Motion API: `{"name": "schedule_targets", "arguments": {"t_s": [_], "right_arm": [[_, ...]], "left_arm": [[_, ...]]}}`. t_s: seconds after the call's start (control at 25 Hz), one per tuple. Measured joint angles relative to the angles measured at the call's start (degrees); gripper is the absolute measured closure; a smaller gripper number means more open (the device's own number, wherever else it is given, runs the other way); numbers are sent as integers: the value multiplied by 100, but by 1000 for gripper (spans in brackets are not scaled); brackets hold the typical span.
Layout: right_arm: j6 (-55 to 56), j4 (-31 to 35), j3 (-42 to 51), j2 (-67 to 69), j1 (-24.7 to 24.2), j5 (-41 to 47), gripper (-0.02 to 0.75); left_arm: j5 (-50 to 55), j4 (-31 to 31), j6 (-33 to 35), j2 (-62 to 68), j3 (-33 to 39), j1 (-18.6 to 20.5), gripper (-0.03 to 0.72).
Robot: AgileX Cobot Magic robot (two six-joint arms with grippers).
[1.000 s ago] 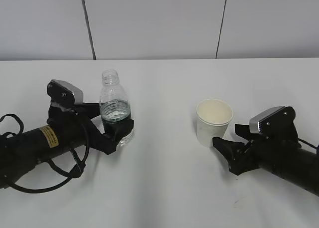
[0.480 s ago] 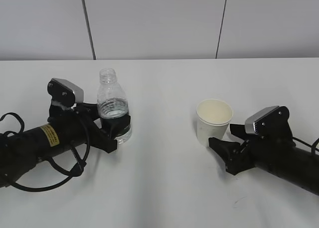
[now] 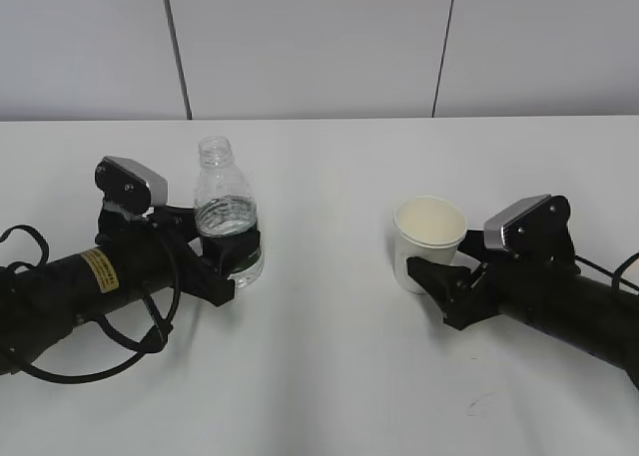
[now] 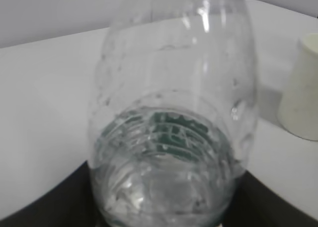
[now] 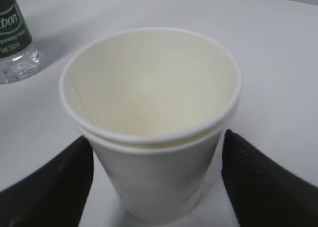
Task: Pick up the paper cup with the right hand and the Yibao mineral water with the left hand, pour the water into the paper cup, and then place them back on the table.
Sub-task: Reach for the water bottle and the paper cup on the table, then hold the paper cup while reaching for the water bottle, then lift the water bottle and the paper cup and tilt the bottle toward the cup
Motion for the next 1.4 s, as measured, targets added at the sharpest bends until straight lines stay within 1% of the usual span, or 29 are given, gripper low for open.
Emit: {"name": "schedule_targets", "arguments": {"t_s": [0.48,0.68,0.96,1.2,1.4], "right_arm": [[148,-174,-440,373,0,0,110],[148,-452,-632,408,0,0,114],[154,-493,-667,408,0,0,195],[154,-493,-667,420,0,0,207],[154,-493,-667,420,0,-4,232]], "left_arm": [[-4,0,0,0,0,0,271],[-4,0,0,0,0,0,271],[-4,0,0,0,0,0,271],[-4,-5,0,0,0,0,271],[-4,-22,0,0,0,0,272]]}}
